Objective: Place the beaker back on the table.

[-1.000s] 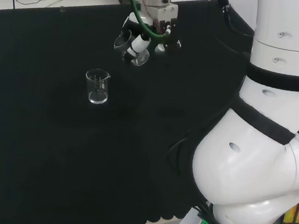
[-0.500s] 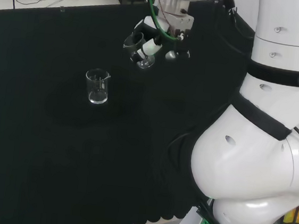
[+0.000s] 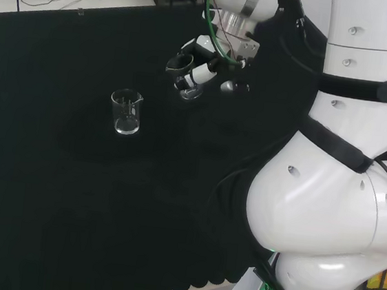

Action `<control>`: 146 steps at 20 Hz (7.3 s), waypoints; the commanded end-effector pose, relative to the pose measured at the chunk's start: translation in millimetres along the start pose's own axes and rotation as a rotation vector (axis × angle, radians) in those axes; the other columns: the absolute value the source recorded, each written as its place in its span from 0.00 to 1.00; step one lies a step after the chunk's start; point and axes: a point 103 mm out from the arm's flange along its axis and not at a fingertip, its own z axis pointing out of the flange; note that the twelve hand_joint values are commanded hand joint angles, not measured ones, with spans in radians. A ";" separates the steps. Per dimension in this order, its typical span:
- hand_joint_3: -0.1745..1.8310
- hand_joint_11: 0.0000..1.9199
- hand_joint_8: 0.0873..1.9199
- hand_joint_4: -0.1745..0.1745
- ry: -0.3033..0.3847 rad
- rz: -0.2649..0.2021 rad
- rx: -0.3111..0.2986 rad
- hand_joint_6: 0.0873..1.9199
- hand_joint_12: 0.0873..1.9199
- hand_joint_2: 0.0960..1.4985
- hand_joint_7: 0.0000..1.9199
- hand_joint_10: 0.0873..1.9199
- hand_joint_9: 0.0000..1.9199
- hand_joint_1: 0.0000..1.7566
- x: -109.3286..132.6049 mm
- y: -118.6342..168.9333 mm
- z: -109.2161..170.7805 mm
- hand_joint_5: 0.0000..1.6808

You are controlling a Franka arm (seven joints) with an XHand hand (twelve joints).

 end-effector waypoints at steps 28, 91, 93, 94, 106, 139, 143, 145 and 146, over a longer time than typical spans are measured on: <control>0.00 0.60 0.41 0.00 0.135 0.028 -0.023 0.42 0.39 0.74 0.59 0.37 0.66 0.73 -15.3 20.9 58.5 0.65; 0.00 0.07 0.35 0.31 0.181 0.126 0.035 0.17 0.71 0.60 0.21 0.30 0.27 0.54 -55.5 -3.3 52.8 0.22; 0.00 0.05 0.35 0.30 0.136 0.141 0.063 0.14 0.72 0.60 0.18 0.31 0.25 0.53 -46.4 2.4 61.7 0.21; 0.00 0.04 0.35 0.29 0.123 0.149 0.072 0.11 0.73 0.59 0.15 0.32 0.23 0.53 -45.7 2.6 63.1 0.20; 0.00 0.00 0.33 0.27 0.210 0.194 0.006 0.00 0.69 0.57 0.00 0.37 0.08 0.49 -66.9 -5.6 42.9 0.13; 0.00 0.00 0.36 0.26 0.120 0.201 -0.149 0.00 0.70 0.56 0.04 0.38 0.11 0.48 -15.4 -102.5 -73.2 0.15; 0.00 0.00 0.36 0.26 0.109 0.204 -0.136 0.00 0.70 0.56 0.04 0.38 0.11 0.48 -8.7 -115.5 -82.5 0.15; 0.00 0.00 0.36 0.26 0.103 0.208 -0.119 0.00 0.70 0.56 0.04 0.38 0.12 0.48 -4.6 -121.0 -85.8 0.16; 0.00 0.00 0.36 0.26 0.096 0.210 -0.112 0.00 0.70 0.56 0.04 0.38 0.12 0.48 -2.8 -124.1 -87.3 0.16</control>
